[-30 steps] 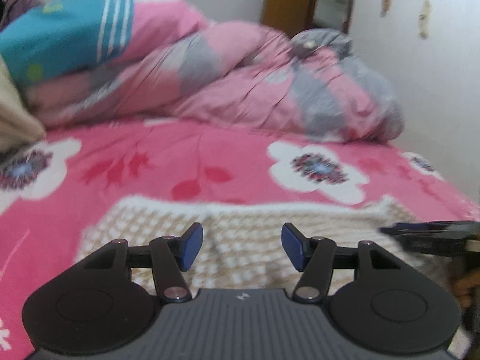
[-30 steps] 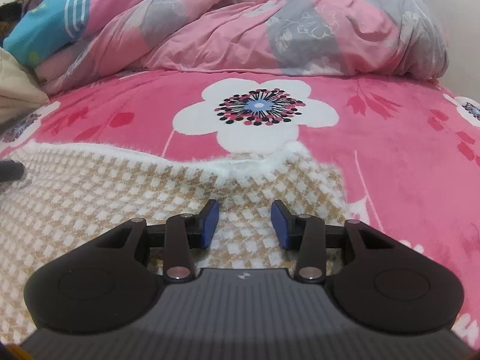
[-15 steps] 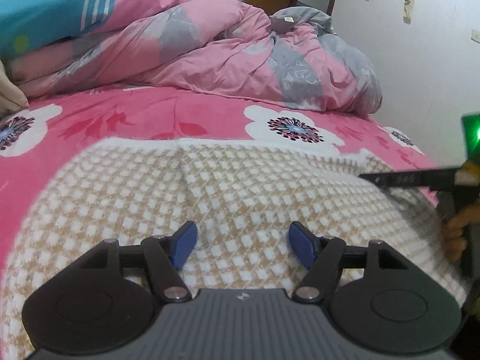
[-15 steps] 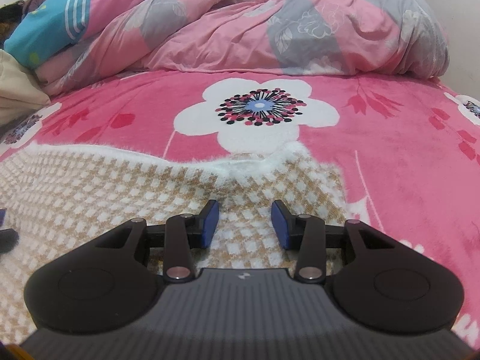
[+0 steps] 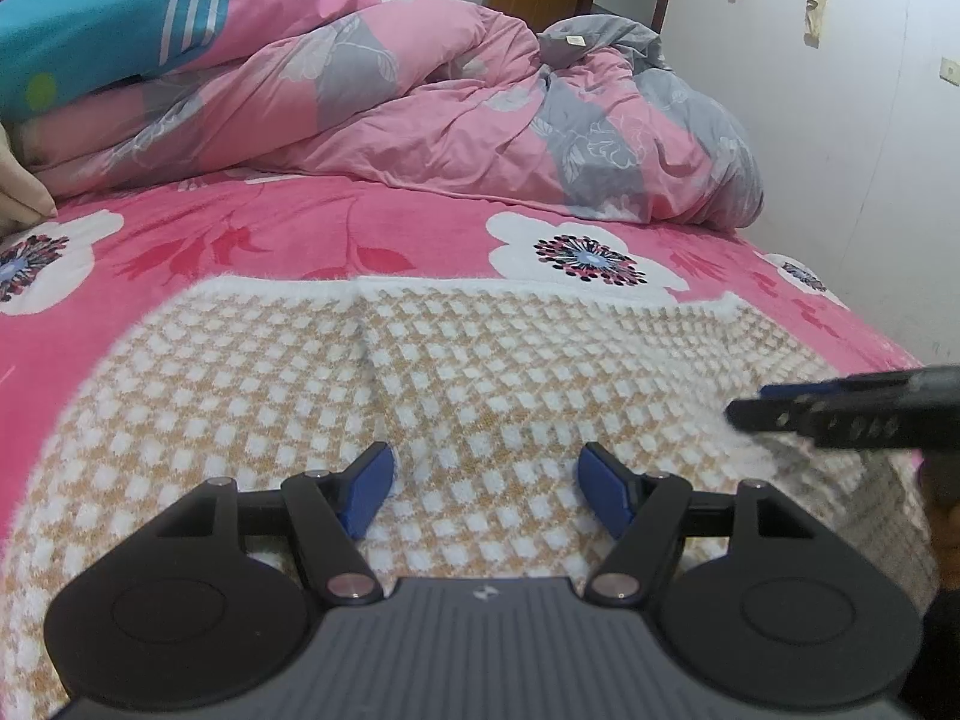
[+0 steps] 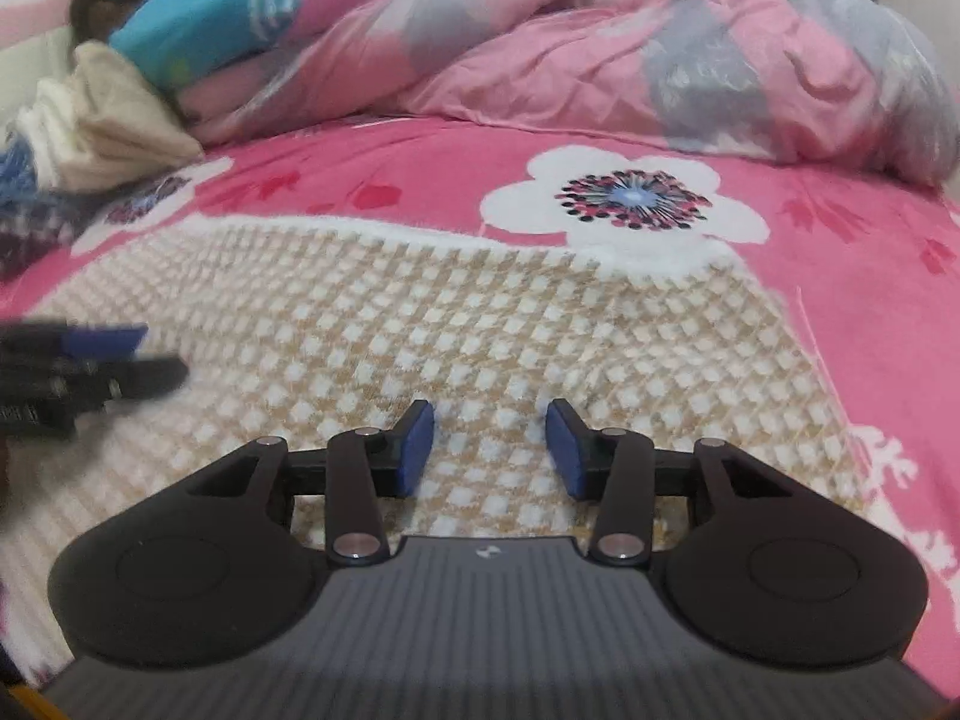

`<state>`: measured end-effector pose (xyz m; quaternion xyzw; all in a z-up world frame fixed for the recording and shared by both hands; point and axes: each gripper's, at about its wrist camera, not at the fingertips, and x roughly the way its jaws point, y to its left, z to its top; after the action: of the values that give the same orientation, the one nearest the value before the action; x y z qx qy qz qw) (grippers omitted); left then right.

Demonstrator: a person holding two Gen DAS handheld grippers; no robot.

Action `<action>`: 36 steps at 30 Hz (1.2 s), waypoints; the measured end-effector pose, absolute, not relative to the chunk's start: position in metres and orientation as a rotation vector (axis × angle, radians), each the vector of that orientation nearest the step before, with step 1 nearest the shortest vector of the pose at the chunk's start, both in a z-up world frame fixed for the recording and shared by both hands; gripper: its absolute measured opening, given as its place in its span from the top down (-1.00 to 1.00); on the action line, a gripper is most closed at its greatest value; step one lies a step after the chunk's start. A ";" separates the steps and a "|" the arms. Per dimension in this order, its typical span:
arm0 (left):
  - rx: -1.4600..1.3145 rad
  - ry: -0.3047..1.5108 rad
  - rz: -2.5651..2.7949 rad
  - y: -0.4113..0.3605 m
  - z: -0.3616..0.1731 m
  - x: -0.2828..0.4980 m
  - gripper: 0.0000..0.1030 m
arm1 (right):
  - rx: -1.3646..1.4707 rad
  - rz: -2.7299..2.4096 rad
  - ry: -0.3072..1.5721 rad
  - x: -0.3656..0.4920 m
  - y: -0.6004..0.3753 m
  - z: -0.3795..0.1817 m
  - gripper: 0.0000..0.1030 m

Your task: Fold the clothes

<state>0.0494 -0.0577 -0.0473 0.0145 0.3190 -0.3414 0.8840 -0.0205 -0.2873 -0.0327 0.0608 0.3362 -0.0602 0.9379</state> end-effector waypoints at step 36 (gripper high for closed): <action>0.144 0.598 -0.795 -0.051 -0.031 -0.012 -0.40 | 0.160 -0.113 0.613 -0.046 -0.289 -0.045 0.20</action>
<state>-0.0119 -0.0514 -0.0307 0.0688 0.2867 -0.3810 0.8763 -0.0459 -0.2888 -0.0455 0.0786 0.3011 -0.0554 0.9487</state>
